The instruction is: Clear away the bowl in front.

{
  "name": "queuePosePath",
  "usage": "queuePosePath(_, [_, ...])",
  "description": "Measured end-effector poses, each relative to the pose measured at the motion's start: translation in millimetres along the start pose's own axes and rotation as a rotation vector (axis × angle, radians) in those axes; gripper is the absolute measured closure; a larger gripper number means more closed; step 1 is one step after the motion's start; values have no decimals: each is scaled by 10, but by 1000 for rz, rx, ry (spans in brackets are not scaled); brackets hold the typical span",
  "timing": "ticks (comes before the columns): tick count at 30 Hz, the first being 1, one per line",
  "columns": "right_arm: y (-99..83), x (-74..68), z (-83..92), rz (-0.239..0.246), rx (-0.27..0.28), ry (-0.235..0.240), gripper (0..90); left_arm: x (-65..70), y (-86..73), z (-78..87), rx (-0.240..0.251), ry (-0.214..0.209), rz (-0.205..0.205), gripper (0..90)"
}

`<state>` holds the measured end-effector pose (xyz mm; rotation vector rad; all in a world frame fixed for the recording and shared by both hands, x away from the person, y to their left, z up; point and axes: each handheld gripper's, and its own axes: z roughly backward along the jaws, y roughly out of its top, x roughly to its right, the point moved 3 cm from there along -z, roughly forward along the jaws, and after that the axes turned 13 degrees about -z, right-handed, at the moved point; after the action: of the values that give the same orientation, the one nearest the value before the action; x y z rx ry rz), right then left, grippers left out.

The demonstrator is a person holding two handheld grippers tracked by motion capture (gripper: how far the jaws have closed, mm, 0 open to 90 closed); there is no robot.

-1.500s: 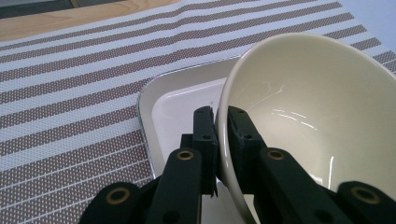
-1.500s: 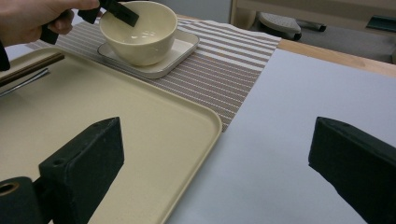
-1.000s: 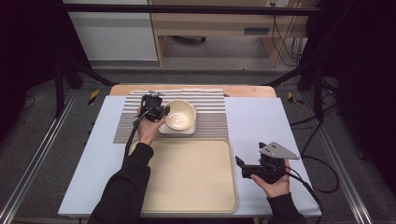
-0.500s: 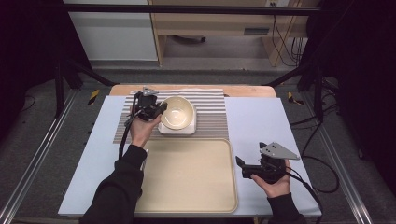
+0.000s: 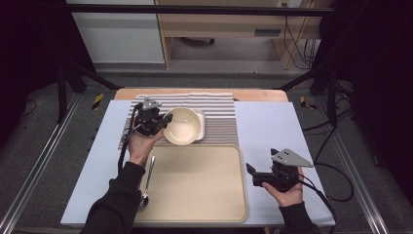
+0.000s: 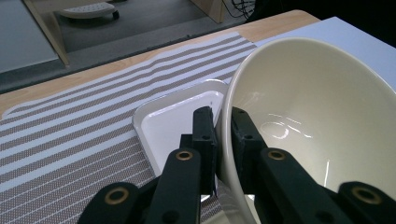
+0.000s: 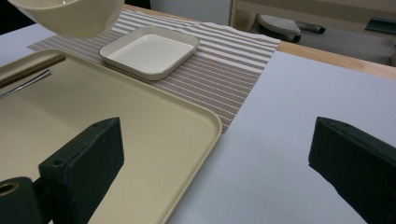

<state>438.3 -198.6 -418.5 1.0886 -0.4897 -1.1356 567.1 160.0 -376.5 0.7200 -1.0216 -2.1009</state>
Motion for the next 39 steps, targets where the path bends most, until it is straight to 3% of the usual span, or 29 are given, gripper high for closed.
queuePosePath(18, [-2, -3, 1, 0, 1, 1, 37, 284, -307, 189, -21, -60, -45, 821])
queuePosePath(28, [-8, -6, -9, 1, -4, 2, 37, 394, -538, 16, -70, -90, -35, 820])
queuePosePath(39, [-12, -3, -11, 6, -6, -2, 37, 442, -670, -150, -122, -102, -30, 819])
